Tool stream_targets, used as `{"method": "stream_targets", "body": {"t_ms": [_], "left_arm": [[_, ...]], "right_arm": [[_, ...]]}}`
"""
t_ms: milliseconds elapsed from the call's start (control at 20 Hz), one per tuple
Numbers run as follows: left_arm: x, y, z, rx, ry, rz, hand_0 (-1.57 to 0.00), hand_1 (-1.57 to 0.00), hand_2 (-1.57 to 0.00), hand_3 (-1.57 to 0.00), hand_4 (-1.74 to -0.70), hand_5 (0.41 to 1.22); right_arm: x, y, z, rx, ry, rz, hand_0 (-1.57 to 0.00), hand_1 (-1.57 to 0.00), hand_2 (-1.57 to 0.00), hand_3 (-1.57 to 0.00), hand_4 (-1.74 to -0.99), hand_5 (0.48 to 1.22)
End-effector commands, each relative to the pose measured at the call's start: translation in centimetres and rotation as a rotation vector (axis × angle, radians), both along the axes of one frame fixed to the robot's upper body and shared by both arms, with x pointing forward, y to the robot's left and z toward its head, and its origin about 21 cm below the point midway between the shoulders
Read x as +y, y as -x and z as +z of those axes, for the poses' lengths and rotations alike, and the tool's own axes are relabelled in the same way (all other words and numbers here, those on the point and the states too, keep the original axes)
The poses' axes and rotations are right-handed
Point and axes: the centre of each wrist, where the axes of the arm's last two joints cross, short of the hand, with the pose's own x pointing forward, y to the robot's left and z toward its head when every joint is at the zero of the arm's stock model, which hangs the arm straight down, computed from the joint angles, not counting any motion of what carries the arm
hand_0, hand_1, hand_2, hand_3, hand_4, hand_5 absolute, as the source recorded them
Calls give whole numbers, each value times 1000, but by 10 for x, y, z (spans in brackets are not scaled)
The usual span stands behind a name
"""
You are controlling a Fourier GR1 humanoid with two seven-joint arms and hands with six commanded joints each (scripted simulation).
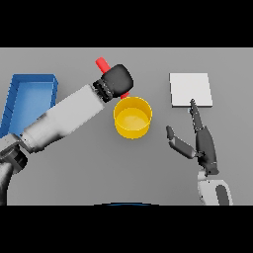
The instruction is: Pick up the red beaker and tilt it to pour out 1 green nut into yellow bowl. Pick up the yellow bowl and place it on the metallic measuring scale.
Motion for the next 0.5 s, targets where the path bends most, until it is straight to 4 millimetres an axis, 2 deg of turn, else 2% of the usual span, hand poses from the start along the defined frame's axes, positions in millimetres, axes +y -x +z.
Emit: {"method": "stream_targets", "body": {"t_ms": [0,450], "left_arm": [[-2,-1,1,-21,-41,-15,-1571,-1571,-1571,-1571,-1730,1220],[-21,1,2,-175,-334,-210,-1571,-1571,-1571,-1571,-1734,1221]], "right_arm": [[2,0,2,-6,17,-7,1,1,1,1,-1188,647],[4,5,-1,-9,-2,-14,1,1,1,1,-1162,627]]}}
